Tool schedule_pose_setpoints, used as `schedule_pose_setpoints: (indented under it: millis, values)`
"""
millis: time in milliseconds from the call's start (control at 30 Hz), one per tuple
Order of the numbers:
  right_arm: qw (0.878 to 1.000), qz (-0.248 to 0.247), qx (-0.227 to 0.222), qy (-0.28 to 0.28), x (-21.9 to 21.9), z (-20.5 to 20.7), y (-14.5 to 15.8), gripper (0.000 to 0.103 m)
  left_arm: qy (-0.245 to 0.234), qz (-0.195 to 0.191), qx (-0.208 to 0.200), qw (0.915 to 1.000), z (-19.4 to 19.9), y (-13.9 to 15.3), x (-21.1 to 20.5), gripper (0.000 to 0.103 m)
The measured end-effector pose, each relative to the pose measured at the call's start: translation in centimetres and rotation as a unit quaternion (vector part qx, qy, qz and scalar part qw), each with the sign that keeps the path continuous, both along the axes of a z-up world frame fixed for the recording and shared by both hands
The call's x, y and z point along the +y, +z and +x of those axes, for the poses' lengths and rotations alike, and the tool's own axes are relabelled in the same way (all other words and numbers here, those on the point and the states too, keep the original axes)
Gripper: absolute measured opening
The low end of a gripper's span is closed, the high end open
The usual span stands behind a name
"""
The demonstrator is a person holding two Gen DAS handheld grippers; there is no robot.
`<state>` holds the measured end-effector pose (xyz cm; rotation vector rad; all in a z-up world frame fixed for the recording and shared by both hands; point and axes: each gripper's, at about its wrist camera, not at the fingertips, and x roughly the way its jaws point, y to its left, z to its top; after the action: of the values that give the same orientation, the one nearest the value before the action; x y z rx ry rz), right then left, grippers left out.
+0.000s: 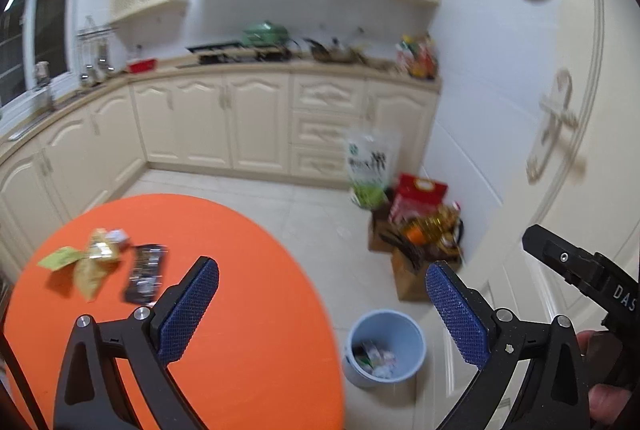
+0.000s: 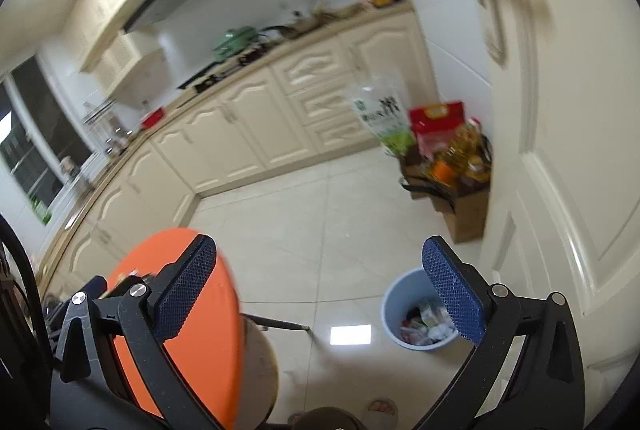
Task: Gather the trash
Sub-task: 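Move both open tools back to the orange table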
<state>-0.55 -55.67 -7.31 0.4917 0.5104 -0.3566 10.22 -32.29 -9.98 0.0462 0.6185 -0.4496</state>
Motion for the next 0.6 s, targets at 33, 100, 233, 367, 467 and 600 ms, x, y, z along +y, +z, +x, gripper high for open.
schedule_pose_setpoints:
  millis: [33, 100, 233, 367, 467, 600]
  values:
    - [1.0, -0.008, -0.003, 0.005, 1.0, 0.0, 0.6, 0.103, 0.008, -0.007, -0.006, 0.9999, -1.1, 0.3, 1.8, 0.102]
    - [0.999, -0.026, -0.013, 0.018, 3.8, 0.3, 2.2, 0.103, 0.024, -0.015, -0.018, 0.9994, -3.0, 0.7, 4.7, 0.102]
    - [0.997, -0.053, -0.03, 0.042, 8.5, 0.5, 4.7, 0.103, 0.051, -0.029, -0.041, 0.9974, -6.8, 1.7, 9.5, 0.102]
    - [0.993, -0.081, -0.049, 0.071, 13.4, 0.6, 7.0, 0.103, 0.075, -0.039, -0.067, 0.9942, -10.6, 2.3, 13.4, 0.102]
    - [0.989, -0.098, -0.06, 0.089, 16.5, 0.5, 8.1, 0.103, 0.093, -0.05, -0.088, 0.9906, -13.7, 2.6, 16.4, 0.102]
    - [0.983, -0.12, -0.076, 0.114, 20.9, 0.2, 9.5, 0.103, 0.121, -0.06, -0.108, 0.9849, -18.0, 2.4, 19.8, 0.102]
